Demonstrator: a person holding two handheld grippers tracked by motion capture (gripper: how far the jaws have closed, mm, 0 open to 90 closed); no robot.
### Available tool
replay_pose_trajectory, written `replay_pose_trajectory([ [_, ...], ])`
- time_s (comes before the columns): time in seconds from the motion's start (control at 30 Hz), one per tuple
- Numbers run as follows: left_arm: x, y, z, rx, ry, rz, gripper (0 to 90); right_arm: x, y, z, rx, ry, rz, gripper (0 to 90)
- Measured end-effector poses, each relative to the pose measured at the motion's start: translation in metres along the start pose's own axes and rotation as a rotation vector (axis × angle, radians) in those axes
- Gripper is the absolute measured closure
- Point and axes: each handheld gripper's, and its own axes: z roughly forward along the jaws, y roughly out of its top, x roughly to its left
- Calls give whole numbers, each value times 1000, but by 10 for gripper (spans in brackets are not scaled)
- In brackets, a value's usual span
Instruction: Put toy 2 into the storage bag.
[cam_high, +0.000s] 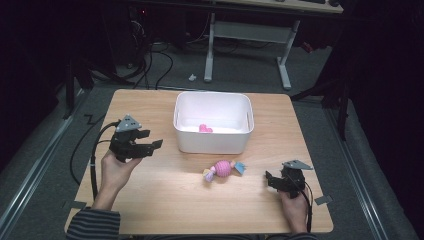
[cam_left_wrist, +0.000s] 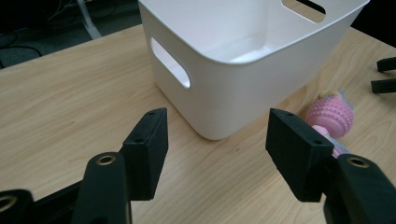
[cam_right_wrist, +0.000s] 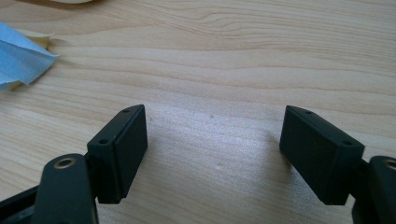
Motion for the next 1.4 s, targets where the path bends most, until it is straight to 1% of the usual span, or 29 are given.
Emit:
replay_pose_trajectory([
  [0.03,1,-6,1,1,0,-6,391,0,0,0,0,0,0,236],
  [0.07,1,-6,1,1,0,-6,391,0,0,0,0,0,0,236],
  [0.1,2,-10,3,2,1,-13,390,0,0,0,0,-1,1,236],
  [0.13,2,-10,3,2,1,-13,389,0,0,0,0,-1,1,236],
  [0.17,2,-15,4,0,5,-20,388,0,0,0,0,-1,1,236],
  [0.27,1,-19,6,-1,5,-24,387,0,0,0,0,-1,1,236],
  [0.4,-3,-29,13,13,17,-13,380,0,0,0,0,-1,1,236],
  [0.43,-6,-34,16,16,21,-10,376,0,0,0,0,-1,1,236],
  [0.47,-6,-34,16,16,21,-10,376,0,0,0,0,-1,1,236],
  [0.5,-7,-39,20,22,12,-20,375,0,0,0,0,-1,1,236],
  [0.57,-8,-42,22,20,5,-26,368,0,0,0,0,-1,1,236],
  [0.63,-11,-48,24,3,-22,-47,353,0,0,0,0,-1,1,237],
  [0.7,-15,-55,26,-4,-16,-50,337,0,0,0,0,-2,1,236],
  [0.8,-19,-64,30,8,-11,-49,332,0,0,0,0,-1,1,236],
  [0.83,-20,-69,34,13,-16,-59,325,0,0,0,0,-1,1,236],
  [0.87,-20,-69,34,13,-16,-59,323,0,0,0,0,-1,1,236],
  [0.9,-21,-72,37,15,-15,-66,322,0,0,0,0,-1,1,236],
  [0.97,-21,-74,39,16,-15,-70,323,0,0,0,0,-1,1,237],
  [1.0,-21,-78,43,25,2,-67,322,0,0,0,0,-2,2,237],
  [1.03,-21,-78,43,25,2,-67,323,0,0,0,0,-2,2,237],
  [1.07,-20,-80,46,29,15,-64,323,0,0,0,0,-2,2,237],
  [1.13,-15,-83,52,38,25,-79,324,0,0,0,0,-2,3,238],
  [1.17,-12,-86,58,30,27,-102,322,0,0,0,0,-3,4,239],
  [1.2,-11,-88,60,29,23,-115,322,0,0,0,-2,-2,5,240],
  [1.3,-10,-92,65,34,23,-128,323,0,0,0,-1,-4,4,244],
  [1.4,-9,-96,71,69,31,-140,328,0,0,0,-3,0,-2,254],
])
